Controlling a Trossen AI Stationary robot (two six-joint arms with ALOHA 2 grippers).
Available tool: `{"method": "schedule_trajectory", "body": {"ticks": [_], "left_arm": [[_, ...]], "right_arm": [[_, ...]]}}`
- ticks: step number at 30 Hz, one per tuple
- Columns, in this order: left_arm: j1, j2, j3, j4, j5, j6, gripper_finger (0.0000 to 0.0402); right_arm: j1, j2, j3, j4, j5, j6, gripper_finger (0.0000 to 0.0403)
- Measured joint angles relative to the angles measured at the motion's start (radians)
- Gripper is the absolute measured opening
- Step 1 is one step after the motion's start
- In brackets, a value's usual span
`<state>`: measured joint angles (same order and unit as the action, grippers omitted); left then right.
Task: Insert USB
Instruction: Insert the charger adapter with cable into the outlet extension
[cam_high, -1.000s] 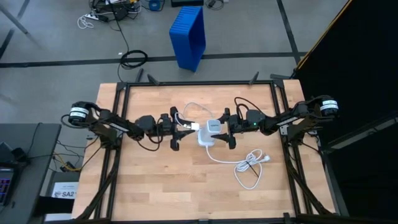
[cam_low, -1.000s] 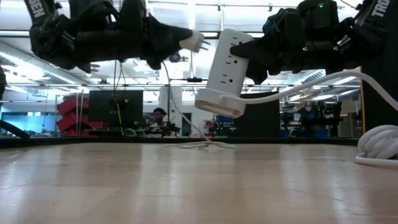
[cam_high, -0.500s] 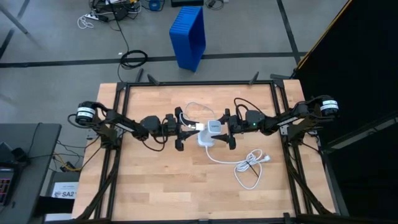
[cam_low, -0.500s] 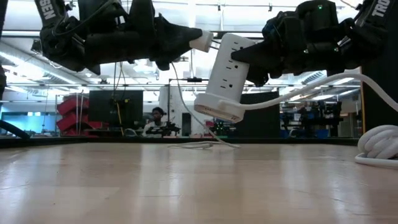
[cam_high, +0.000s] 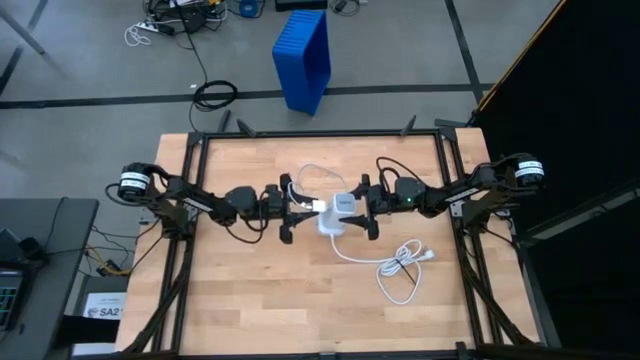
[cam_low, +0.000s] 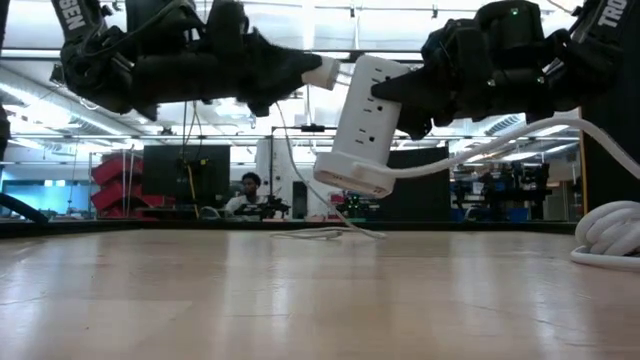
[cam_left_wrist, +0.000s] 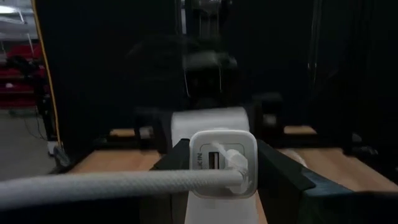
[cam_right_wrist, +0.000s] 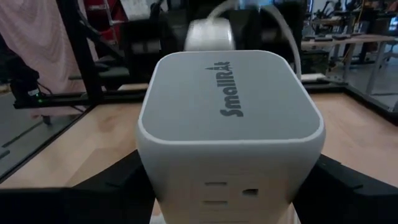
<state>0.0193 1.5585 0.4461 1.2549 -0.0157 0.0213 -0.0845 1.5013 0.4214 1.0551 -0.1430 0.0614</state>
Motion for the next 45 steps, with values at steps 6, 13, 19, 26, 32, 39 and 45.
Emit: {"method": "schedule_trajectory", "body": {"ticks": [6,13,19,26,32,39,45], "left_arm": [[0.0,-0.028,-0.021,0.02,-0.015,0.0,0.0125],[0.0,-0.028,-0.019,0.04,-0.015,0.0,0.0125],[0.0,-0.028,-0.003,0.042,-0.015,0.0,0.0125],[-0.002,-0.013,0.05,-0.059,0.012,0.0,0.0125],[-0.002,-0.013,0.051,-0.061,0.009,0.0,0.0125],[-0.002,-0.013,0.051,-0.065,-0.003,0.019,0.0125],[-0.002,-0.013,0.05,-0.068,-0.016,0.026,0.0125]], "right_arm": [[0.0,0.0,0.001,0.006,-0.004,0.0,0.0259],[0.0,0.0,0.001,0.002,-0.007,0.0,0.0259],[0.0,0.0,0.0,0.001,-0.007,0.0,0.0259],[0.0,0.0,-0.003,-0.009,-0.01,0.0,0.0259],[0.0,0.0,-0.003,-0.013,-0.01,0.003,0.0259],[0.0,0.0,-0.003,-0.02,-0.027,0.006,0.0259],[0.0,0.0,-0.003,-0.02,-0.042,0.007,0.0259]]}}
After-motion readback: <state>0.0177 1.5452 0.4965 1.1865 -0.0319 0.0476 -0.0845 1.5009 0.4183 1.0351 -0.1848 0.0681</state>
